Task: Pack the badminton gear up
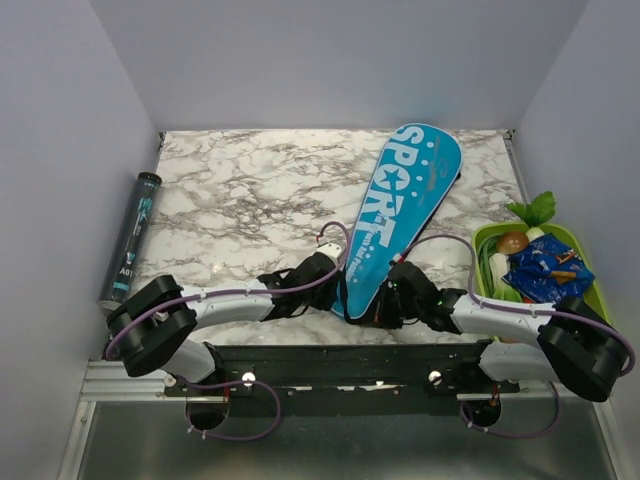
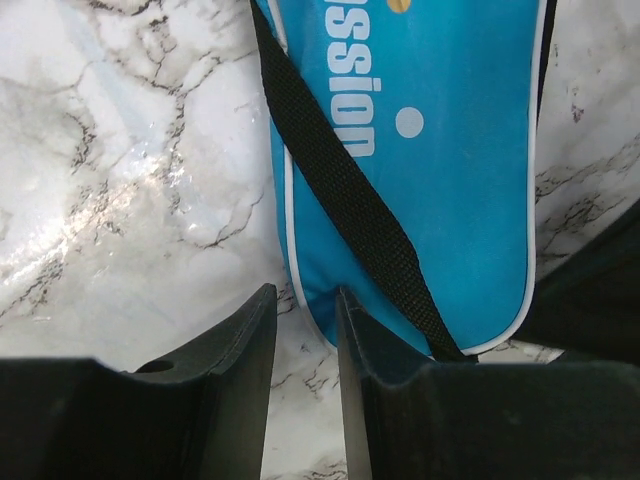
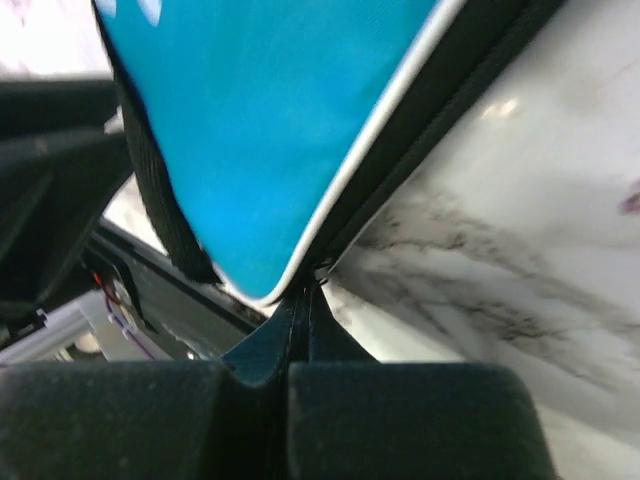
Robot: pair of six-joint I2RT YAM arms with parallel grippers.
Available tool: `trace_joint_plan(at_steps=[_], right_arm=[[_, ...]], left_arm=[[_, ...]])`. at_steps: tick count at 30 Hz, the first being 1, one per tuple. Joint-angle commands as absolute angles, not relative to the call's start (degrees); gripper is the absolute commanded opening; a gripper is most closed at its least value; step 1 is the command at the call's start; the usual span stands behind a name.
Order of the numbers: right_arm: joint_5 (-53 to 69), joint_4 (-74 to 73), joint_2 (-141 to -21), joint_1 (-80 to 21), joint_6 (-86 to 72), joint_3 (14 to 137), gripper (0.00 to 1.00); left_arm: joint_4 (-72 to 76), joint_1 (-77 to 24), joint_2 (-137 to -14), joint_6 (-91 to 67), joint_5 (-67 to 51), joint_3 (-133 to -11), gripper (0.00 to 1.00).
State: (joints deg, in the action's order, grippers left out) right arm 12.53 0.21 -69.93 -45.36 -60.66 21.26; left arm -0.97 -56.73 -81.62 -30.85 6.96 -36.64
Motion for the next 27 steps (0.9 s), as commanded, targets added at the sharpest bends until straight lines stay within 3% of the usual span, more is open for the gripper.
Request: trace_joint_plan(at_steps=[1, 11, 19, 25, 27], right_arm=[[12.05, 1.84, -70.57, -51.76, -65.73, 21.88, 0.00], [9.85, 12.21, -81.03, -56.95, -71.45, 25.57, 0.01], [7.48, 6.52, -78.50, -56.87, -68.91, 28.82, 0.01], [1.52, -8.42, -65.41, -56.95, -63.73, 31.72, 0.27], [-1.65, -14.66, -61.81, -56.95, -61.00, 33.30, 0.44]], left_arm=[[1.49, -57.30, -85.43, -30.67, 5.36, -37.00, 0.38], [2.20, -57.30, -84.64, -30.41, 4.40, -36.48, 0.37], [0.09, -57.31, -79.90, -30.06, 5.97, -35.42, 0.37], [-3.60, -57.30, -74.90, -30.23, 8.78, -36.47, 0.38], [-5.52, -57.30, -73.66, -29.89, 9.75, -37.17, 0.39]])
